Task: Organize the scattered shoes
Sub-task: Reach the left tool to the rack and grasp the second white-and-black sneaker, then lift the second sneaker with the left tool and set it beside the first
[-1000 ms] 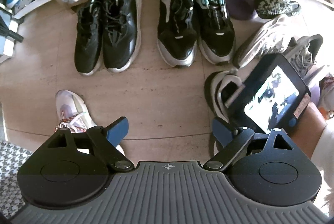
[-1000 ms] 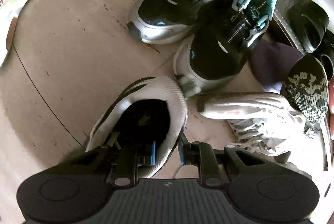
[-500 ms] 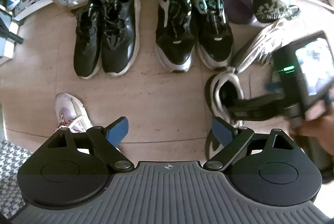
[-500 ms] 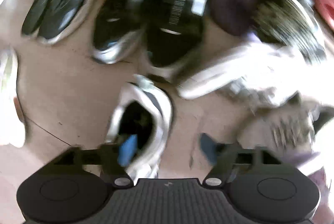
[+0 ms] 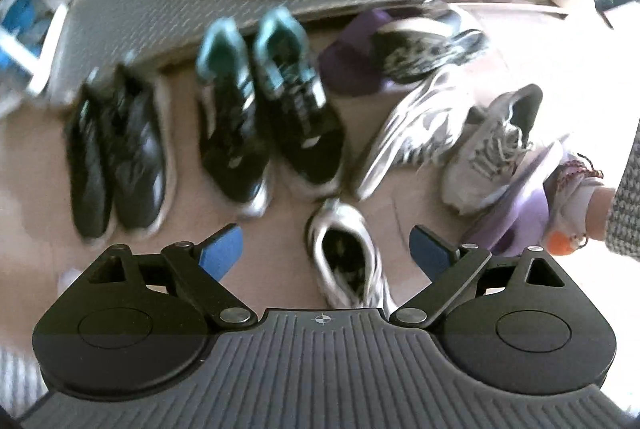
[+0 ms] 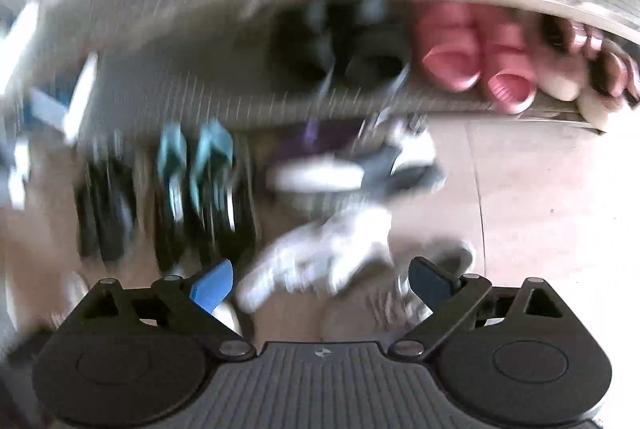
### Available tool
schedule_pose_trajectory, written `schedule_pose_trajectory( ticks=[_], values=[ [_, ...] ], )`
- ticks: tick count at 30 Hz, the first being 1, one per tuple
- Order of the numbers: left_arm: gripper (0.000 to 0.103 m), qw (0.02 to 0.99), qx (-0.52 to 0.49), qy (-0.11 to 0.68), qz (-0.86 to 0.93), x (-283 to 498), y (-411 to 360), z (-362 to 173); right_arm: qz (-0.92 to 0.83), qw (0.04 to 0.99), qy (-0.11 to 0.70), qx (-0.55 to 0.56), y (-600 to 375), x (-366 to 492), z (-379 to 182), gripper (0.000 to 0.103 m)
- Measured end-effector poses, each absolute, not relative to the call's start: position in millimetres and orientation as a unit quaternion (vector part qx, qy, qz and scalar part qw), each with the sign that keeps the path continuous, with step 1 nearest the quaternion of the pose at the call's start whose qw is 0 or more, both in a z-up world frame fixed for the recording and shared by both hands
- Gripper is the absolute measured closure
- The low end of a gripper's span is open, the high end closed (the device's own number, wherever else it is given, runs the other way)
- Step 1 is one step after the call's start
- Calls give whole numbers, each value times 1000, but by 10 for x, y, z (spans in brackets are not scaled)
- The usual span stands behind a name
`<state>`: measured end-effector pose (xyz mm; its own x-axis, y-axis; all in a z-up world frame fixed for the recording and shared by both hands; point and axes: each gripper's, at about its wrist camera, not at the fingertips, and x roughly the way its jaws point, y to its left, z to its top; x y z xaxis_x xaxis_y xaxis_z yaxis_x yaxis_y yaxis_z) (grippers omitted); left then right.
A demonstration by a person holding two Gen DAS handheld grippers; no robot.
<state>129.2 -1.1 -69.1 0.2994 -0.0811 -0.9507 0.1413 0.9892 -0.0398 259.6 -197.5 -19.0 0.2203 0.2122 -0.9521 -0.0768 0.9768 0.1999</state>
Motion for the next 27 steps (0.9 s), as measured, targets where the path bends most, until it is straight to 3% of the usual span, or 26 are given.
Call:
schedule_pose_trajectory(
  ticks=[2,12,25,27],
  values=[
    [9,811,40,579,-79,1478,-113,-716,58,767,616,171,-2240,2741,-86,13],
    [8,812,174,538,-148,2897,-1300,-961,60,794,531,291,-2946,2843,493,10],
    [8,721,327,591,-154,3679,-2534,-2291,37,762,514,392,-3701,2842,522,8],
    [13,718,338,589,-152,3702,-2581,-2408,40,759,516,395,-3720,2844,529,7]
  ],
)
